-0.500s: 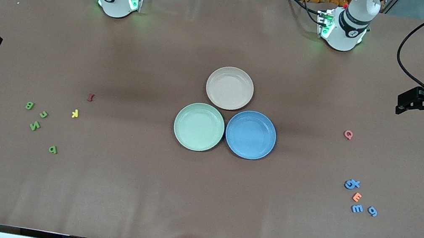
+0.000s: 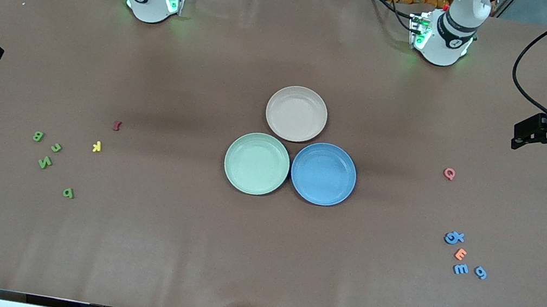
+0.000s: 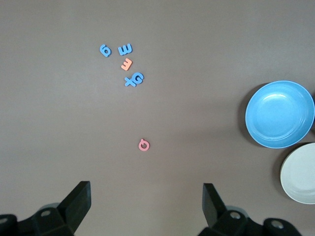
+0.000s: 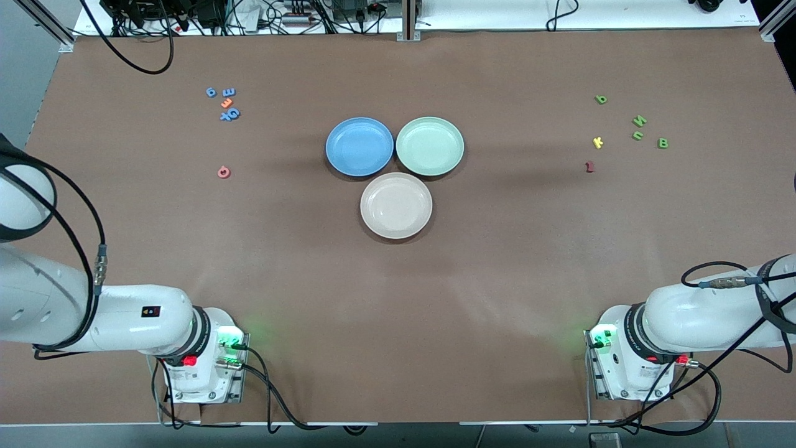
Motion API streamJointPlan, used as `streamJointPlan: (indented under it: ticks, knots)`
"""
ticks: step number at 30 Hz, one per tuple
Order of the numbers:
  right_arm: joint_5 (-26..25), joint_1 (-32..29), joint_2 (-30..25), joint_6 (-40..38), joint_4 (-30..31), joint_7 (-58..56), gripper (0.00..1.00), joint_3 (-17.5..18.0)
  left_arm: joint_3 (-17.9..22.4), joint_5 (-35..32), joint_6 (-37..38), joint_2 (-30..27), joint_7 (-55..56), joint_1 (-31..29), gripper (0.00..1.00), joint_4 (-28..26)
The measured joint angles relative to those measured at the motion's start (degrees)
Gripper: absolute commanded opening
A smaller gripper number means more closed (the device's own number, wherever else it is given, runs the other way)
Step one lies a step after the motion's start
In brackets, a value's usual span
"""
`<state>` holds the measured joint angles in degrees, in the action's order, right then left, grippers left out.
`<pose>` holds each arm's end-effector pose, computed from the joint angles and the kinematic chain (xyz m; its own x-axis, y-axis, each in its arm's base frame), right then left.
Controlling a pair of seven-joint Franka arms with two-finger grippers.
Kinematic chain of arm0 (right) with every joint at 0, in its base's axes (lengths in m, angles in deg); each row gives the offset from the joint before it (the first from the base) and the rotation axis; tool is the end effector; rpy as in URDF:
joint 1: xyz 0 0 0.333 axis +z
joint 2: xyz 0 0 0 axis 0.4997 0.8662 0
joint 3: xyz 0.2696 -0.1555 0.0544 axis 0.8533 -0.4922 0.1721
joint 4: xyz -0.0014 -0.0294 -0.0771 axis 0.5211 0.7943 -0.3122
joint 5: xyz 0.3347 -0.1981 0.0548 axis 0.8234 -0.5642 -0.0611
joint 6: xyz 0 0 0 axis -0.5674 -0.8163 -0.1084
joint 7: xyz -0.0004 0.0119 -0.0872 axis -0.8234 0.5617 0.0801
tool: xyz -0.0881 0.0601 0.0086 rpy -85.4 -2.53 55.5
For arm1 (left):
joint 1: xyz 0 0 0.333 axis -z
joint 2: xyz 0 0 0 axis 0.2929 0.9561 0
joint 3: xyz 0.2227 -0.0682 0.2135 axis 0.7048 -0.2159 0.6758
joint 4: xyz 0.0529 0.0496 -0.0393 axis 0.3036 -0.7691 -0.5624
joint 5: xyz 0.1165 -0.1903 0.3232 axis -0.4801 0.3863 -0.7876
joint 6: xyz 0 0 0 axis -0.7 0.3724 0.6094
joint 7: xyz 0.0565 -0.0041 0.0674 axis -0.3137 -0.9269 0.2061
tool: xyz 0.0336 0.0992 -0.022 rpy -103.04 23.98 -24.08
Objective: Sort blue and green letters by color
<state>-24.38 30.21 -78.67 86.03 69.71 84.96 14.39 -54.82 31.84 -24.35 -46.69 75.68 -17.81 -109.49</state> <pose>0.5523 -0.0365 0.6534 0.9990 -0.0439 -0.0056 -0.0439 -0.9990 0.0003 0.5607 -0.0403 0.6038 0.9966 -0.0819 -0.0032 -0.0819 -0.9965 -0.0135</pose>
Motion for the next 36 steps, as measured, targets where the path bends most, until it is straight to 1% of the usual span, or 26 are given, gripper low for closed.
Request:
streamJointPlan:
  ticks: [6, 11, 18, 28, 36]
  knots:
    - [0.0, 0.0, 0.3, 0.0, 0.0, 0.0, 1.0, 0.0, 0.1, 0.0, -1.0, 1.4, 0.0, -0.2, 1.0, 0.0]
    - [0.0, 0.0, 0.6, 0.0, 0.0, 0.0, 1.0, 0.0, 0.2, 0.0, -2.1, 3.2, 0.0, -2.0, 1.0, -0.1]
    - [0.0, 0.0, 1.7, 2.0, 0.4, 0.0, 1.0, 0.0, 0.4, 0.0, -7.0, 7.4, 0.0, -3.1, 1.0, -1.8]
    - [0.0, 0.6, 7.0, 8.2, 1.4, 0.1, 1.0, 0.0, 0.4, -0.4, -15.2, 13.0, 0.0, -3.6, 1.0, -4.9]
    - [0.0, -0.2, 11.8, 15.3, 1.5, 0.3, 1.0, -0.3, 0.1, -3.4, -22.7, 20.1, 0.0, -3.5, 1.0, -5.6]
